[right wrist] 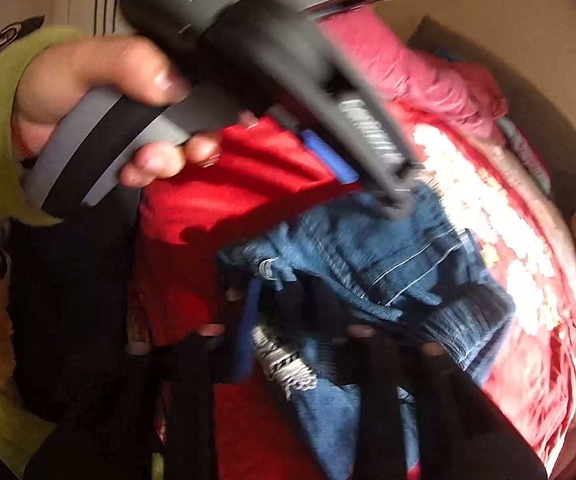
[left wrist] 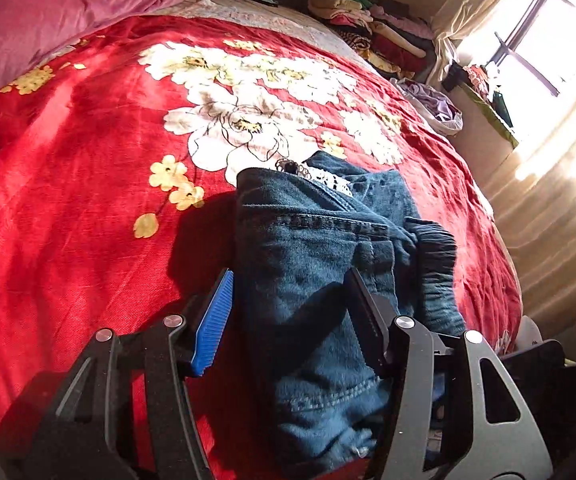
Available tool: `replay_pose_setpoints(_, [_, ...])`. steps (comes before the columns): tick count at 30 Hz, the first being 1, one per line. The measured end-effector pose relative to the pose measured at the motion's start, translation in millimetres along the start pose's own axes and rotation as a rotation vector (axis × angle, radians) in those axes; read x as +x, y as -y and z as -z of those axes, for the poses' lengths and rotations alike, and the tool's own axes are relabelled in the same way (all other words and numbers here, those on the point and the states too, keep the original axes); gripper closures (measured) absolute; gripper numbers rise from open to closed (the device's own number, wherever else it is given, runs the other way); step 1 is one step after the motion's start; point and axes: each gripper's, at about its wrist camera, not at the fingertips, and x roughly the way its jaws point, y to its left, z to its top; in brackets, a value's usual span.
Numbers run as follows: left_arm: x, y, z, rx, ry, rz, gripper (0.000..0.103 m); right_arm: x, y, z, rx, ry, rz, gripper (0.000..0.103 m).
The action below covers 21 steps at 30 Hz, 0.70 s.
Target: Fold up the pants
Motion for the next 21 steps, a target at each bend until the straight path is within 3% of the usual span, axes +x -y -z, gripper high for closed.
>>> replay_pose_setpoints(4, [17, -3, -4, -0.01, -0.012, 0.004, 0.055, -17, -8, 12, -0.015, 0.012, -0.044, 0.095])
replay_pose_setpoints(9, [19, -7, 1, -0.021, 0.02, 0.013, 0.052, -3, -6, 28, 0.121, 0.021, -0.069, 0.094])
replay_pose_setpoints(14, [9, -1, 5, -0.001, 0.046, -0.01, 0.047, -12, -6, 28, 0.177, 0.041, -0.092, 0.081])
replay_pose_setpoints(19, [2, 4, 9, 0.011, 0.057, -0.015, 0.045, -25, -5, 24, 0.21, 0.064, -0.088, 0.059])
replay_pose_setpoints(21, [-1, 5, 10, 0.013, 0.061, -0.02, 0.042, -30, -6, 23, 0.214, 0.075, -0.08, 0.056])
